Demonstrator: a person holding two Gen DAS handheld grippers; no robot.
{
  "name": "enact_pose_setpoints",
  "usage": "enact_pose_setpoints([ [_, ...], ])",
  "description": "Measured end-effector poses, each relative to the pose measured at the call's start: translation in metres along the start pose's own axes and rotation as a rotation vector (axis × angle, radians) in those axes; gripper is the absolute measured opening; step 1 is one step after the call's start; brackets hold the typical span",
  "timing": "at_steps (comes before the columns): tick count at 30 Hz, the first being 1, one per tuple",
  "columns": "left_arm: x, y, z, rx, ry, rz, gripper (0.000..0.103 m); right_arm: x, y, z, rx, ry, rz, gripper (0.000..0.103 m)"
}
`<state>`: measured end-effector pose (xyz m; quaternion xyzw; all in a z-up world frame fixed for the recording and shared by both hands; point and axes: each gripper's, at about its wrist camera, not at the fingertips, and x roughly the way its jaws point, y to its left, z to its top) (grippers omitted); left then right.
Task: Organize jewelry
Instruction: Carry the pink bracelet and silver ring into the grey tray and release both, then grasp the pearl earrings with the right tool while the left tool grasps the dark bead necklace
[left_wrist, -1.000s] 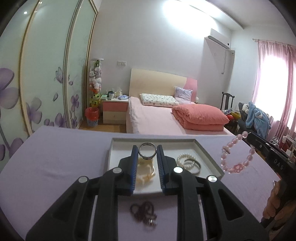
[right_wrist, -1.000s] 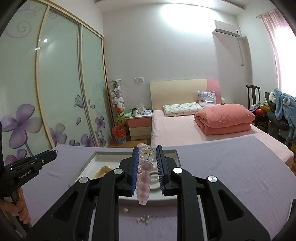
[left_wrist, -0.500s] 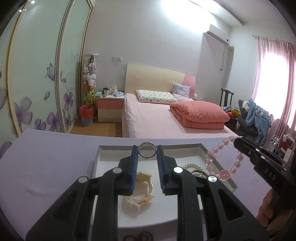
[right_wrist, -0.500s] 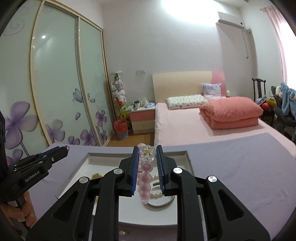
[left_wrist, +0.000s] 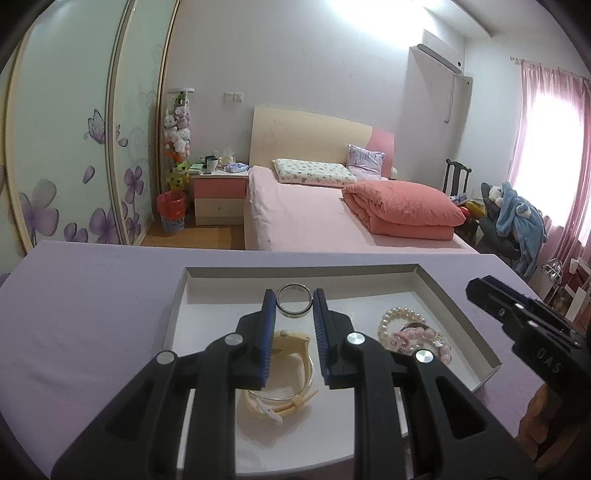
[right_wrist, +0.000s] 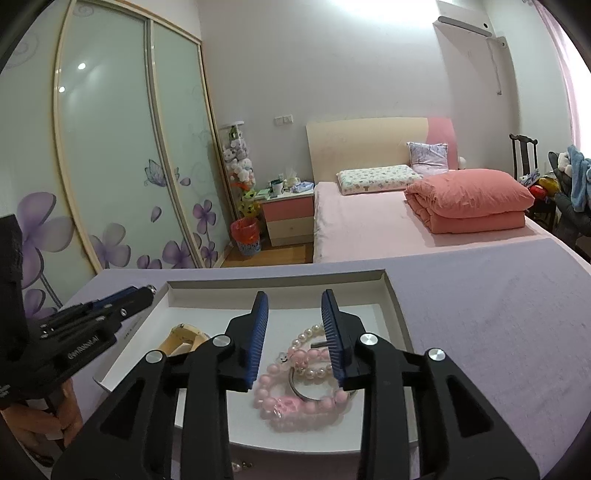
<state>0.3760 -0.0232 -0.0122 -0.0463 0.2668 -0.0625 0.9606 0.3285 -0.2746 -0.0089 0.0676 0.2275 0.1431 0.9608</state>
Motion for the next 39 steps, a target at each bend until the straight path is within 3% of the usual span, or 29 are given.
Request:
enact_pose_setpoints([
  [7, 0.019, -0.003, 0.003, 0.013, 0.021, -0.007, 0.022, 0.003, -0.002, 0.002, 0.007, 0.002, 0.008, 0.032],
  [11, 0.027, -0.004, -0.001, 0.011, 0.029, 0.000, 0.034, 0.003, -0.004, 0.003, 0.004, 0.000, 0.011, 0.032],
  [32, 0.021, 0.007, 0.001, -0.023, 0.015, 0.029, 0.034, 0.004, 0.000, 0.000, -0.006, -0.001, 0.005, 0.032],
  [39, -0.011, 0.016, -0.008, -0.021, 0.003, 0.046, 0.034, -0.009, 0.008, -0.004, -0.030, 0.008, 0.007, 0.032],
])
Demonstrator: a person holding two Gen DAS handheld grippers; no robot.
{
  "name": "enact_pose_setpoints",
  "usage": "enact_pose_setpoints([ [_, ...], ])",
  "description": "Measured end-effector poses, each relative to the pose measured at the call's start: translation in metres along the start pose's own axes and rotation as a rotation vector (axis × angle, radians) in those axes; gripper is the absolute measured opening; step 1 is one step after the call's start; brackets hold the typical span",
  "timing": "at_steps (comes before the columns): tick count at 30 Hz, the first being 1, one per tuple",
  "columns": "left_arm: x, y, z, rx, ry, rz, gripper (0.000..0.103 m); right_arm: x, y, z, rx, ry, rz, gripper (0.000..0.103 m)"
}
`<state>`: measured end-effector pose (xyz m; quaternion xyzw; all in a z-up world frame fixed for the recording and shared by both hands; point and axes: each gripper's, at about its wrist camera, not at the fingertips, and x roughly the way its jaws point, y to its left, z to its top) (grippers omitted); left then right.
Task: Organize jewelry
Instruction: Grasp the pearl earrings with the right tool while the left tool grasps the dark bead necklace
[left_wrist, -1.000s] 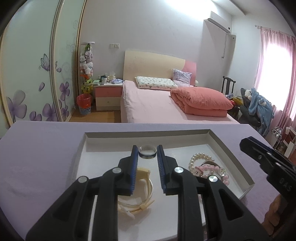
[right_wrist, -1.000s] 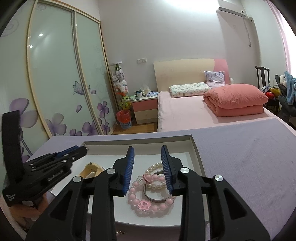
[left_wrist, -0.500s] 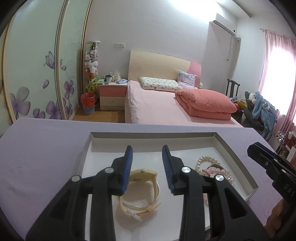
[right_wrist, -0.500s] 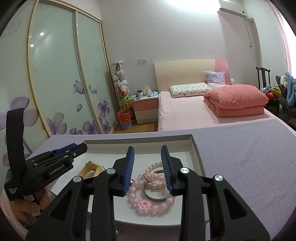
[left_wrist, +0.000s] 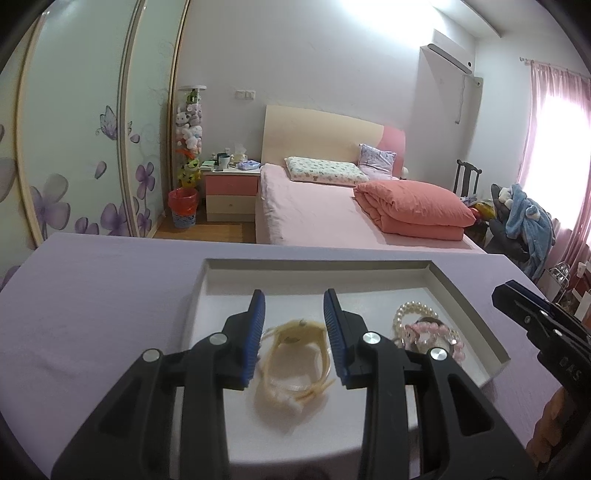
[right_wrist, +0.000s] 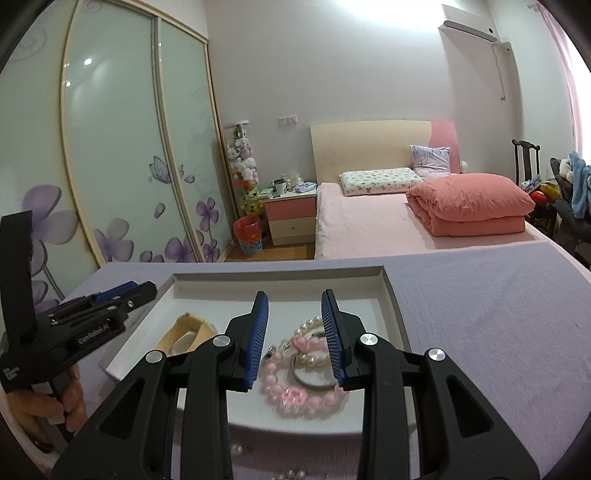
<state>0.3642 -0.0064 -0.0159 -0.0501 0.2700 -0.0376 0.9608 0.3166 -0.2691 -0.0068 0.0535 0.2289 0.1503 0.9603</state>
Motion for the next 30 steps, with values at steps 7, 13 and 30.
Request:
enact_pose_setpoints([
  [7, -0.043, 0.012, -0.028, 0.017, 0.017, 0.000, 0.040, -0.022, 0.007, -0.022, -0.032, 0.081, 0.003, 0.032],
  [13, -0.068, 0.022, -0.055, -0.009, 0.067, -0.020, 0.042, -0.043, 0.007, -0.051, -0.041, 0.168, -0.009, 0.032],
  [30, -0.077, 0.028, -0.077, -0.054, 0.096, -0.025, 0.042, -0.019, 0.009, -0.088, -0.050, 0.386, -0.057, 0.032],
])
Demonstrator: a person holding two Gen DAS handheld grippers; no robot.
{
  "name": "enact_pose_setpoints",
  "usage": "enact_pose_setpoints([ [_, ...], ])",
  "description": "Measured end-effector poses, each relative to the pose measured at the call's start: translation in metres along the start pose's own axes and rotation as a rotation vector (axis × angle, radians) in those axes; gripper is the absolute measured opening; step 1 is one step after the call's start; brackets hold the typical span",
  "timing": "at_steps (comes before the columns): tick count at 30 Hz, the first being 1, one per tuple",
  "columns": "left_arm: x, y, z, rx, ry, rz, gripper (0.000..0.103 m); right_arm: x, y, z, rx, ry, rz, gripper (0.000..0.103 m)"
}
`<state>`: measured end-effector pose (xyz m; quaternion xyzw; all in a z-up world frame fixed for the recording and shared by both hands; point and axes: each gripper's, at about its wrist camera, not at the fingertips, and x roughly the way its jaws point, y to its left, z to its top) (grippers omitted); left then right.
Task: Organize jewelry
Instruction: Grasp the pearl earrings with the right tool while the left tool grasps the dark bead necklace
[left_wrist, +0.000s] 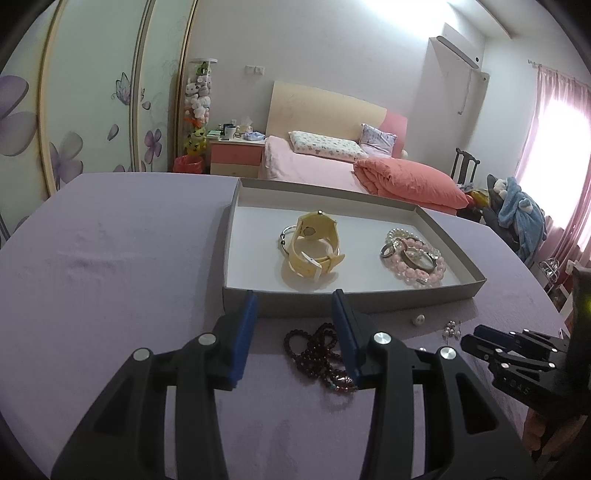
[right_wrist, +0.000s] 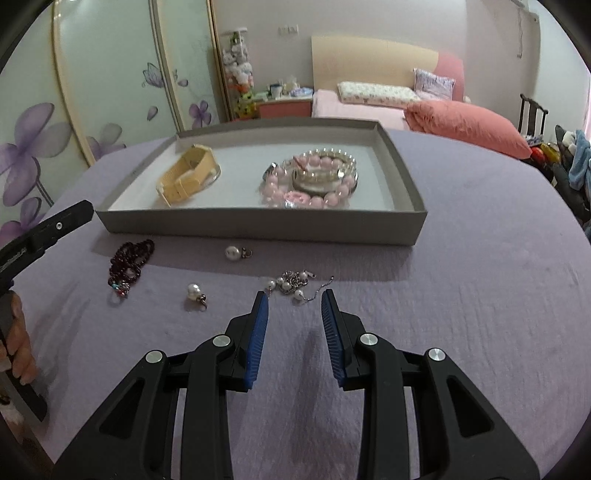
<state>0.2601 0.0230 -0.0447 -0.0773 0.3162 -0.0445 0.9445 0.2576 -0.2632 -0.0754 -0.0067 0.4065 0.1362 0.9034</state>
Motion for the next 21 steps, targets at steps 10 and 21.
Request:
enact_pose_setpoints([
  [10, 0.004, -0.002, 0.000, 0.001, 0.017, 0.004, 0.042, 0.022, 0.011, 0.014, -0.051, 0.061, -0.043, 0.015],
  [21, 0.009, -0.010, -0.011, 0.035, 0.100, -0.021, 0.054, -0.015, -0.021, -0.020, 0.053, 0.057, -0.034, 0.010],
])
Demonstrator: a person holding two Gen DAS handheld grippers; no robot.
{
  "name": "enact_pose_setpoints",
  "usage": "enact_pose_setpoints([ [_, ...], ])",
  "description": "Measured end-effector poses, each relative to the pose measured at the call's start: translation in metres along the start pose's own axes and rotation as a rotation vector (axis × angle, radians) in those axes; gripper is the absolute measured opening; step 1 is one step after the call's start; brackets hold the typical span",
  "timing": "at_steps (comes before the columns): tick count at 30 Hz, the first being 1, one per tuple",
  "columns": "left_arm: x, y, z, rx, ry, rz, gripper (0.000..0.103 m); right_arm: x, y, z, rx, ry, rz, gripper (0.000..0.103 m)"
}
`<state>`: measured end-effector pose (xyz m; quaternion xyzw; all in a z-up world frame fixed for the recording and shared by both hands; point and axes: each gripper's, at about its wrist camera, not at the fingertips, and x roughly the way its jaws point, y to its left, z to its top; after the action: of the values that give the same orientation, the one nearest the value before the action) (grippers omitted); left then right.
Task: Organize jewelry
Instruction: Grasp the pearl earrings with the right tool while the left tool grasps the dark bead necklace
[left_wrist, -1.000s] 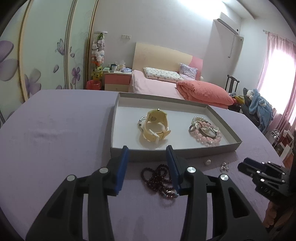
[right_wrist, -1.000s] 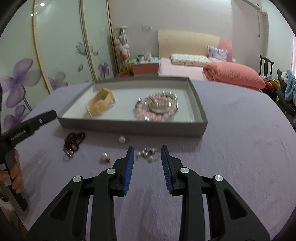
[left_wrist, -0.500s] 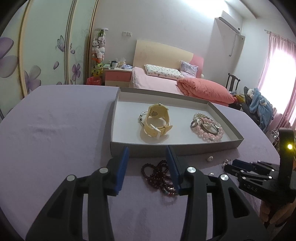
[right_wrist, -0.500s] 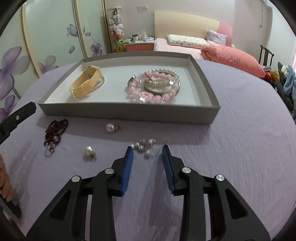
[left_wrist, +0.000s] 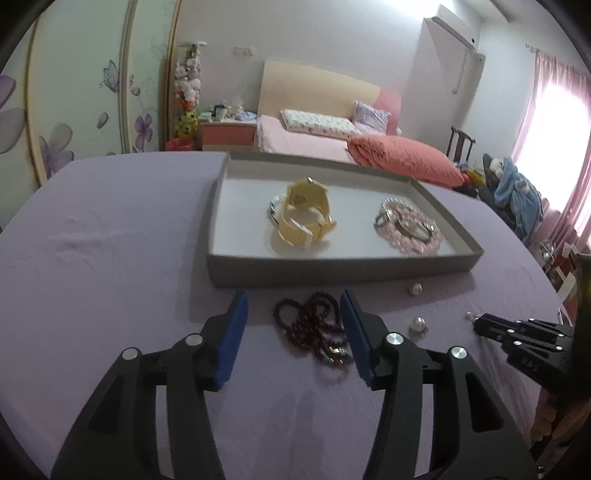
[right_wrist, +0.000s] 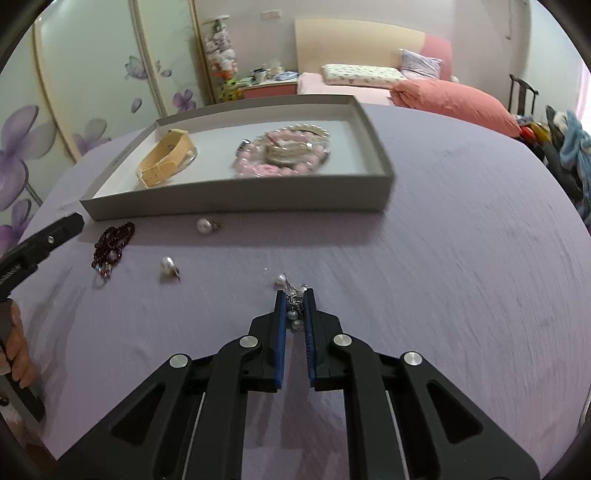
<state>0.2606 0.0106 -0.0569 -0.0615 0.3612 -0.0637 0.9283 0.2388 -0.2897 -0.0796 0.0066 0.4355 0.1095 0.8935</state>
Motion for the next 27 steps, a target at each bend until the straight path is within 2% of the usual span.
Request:
enact_pose_setpoints([
  [5, 0.010, -0.014, -0.004, 0.037, 0.056, 0.005, 0.064, -0.009, -0.010, -0.003, 0.034, -0.023, 0.014, 0.010],
  [16, 0.040, -0.027, -0.002, 0.071, 0.174, 0.080, 0.064, -0.015, -0.006, -0.001, 0.031, -0.049, 0.041, 0.010],
  [18, 0.042, -0.030, -0.002, 0.084, 0.172, 0.100, 0.053, -0.015, -0.006, 0.000, 0.034, -0.049, 0.046, 0.010],
  [20, 0.043, -0.032, -0.001, 0.092, 0.168, 0.103, 0.022, -0.016, -0.009, -0.002, 0.039, -0.048, 0.053, 0.010],
  [22, 0.042, -0.031, -0.001, 0.092, 0.167, 0.082, 0.013, -0.016, -0.010, -0.002, 0.045, -0.049, 0.056, 0.010],
  [27, 0.027, -0.023, -0.003, 0.075, 0.124, 0.044, 0.010, -0.024, -0.009, 0.001, 0.051, -0.076, 0.069, 0.010],
])
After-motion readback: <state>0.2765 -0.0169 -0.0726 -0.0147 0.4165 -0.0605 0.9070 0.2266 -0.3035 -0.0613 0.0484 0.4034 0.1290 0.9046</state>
